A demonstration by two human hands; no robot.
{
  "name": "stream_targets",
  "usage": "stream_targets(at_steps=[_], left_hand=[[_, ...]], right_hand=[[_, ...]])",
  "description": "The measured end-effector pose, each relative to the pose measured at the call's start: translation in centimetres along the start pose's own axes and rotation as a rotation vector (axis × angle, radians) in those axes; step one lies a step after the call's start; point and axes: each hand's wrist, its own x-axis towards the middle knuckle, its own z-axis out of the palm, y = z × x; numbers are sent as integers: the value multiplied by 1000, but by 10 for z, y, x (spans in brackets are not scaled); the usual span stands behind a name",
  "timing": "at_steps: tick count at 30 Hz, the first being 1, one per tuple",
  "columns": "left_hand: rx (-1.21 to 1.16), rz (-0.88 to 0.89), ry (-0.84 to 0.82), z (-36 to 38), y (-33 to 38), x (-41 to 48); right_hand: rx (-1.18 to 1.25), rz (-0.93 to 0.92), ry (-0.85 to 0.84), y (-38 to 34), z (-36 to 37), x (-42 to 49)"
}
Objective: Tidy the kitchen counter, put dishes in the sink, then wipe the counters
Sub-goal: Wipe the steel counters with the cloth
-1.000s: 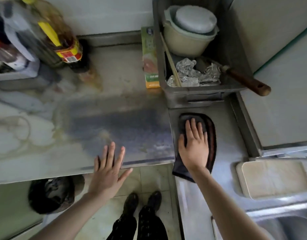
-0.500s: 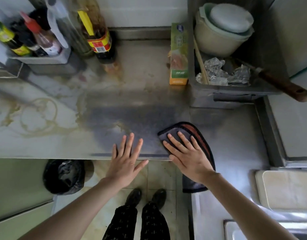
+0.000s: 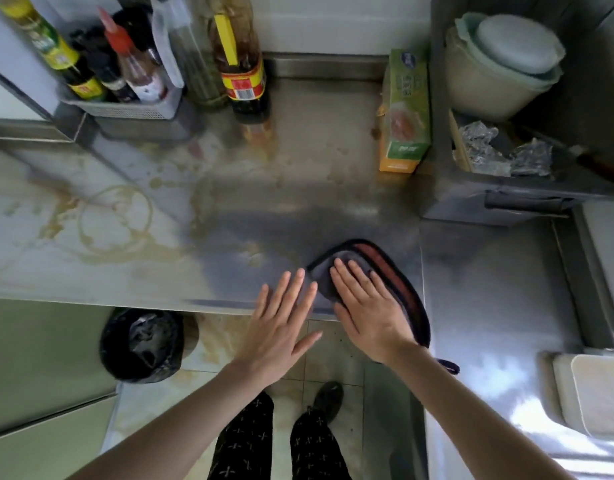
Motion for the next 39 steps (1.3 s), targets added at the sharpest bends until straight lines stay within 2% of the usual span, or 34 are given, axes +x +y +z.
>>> stream_targets(at_steps=[1, 3, 7, 9, 12, 14, 16, 17, 21, 23, 24, 25, 28, 30, 32, 35, 38, 39], left_hand=[[4, 20, 17, -2, -10, -8], [4, 20, 39, -3, -39, -21], [33, -10, 62, -5, -108, -20], [58, 125, 57, -8, -129, -9], [127, 489, 95, -4, -144, 5], [107, 610, 159, 0, -149, 10], [47, 622, 217, 5, -152, 12], [21, 620, 239, 7, -153, 12], [-31, 607, 276, 13, -155, 12], [-32, 606, 273, 13, -155, 13], [-28, 606, 268, 13, -155, 13], [-26, 607, 264, 12, -156, 12], [-37, 610, 273, 10, -155, 13], [-57, 621, 249, 9, -155, 14], [-30, 695, 214, 8, -164, 13], [124, 824, 182, 11, -201, 4], [103, 765, 172, 12, -221, -2], [84, 757, 174, 12, -222, -2]], right_hand=[[-46, -23, 16, 7, 1, 1], [-82, 81, 25, 19, 1, 7], [48, 574, 104, -5, -1, 38], [116, 681, 127, -38, 2, 57], [96, 509, 82, -92, 8, 77], [41, 323, 56, -100, 10, 77], [-9, 212, 35, -77, 6, 76], [-30, 214, 40, -60, 3, 76], [2, 550, 60, -17, -7, 96], [51, 695, 103, -34, -6, 106], [70, 710, 111, -50, -4, 108], [72, 671, 105, -68, -1, 109], [7, 388, 28, -103, 7, 99], [-21, 233, 10, -88, 6, 97], [-47, 197, 27, -62, 1, 101], [3, 450, 35, -39, -7, 116], [97, 773, 119, -57, -5, 135], [120, 816, 136, -71, -4, 139]])
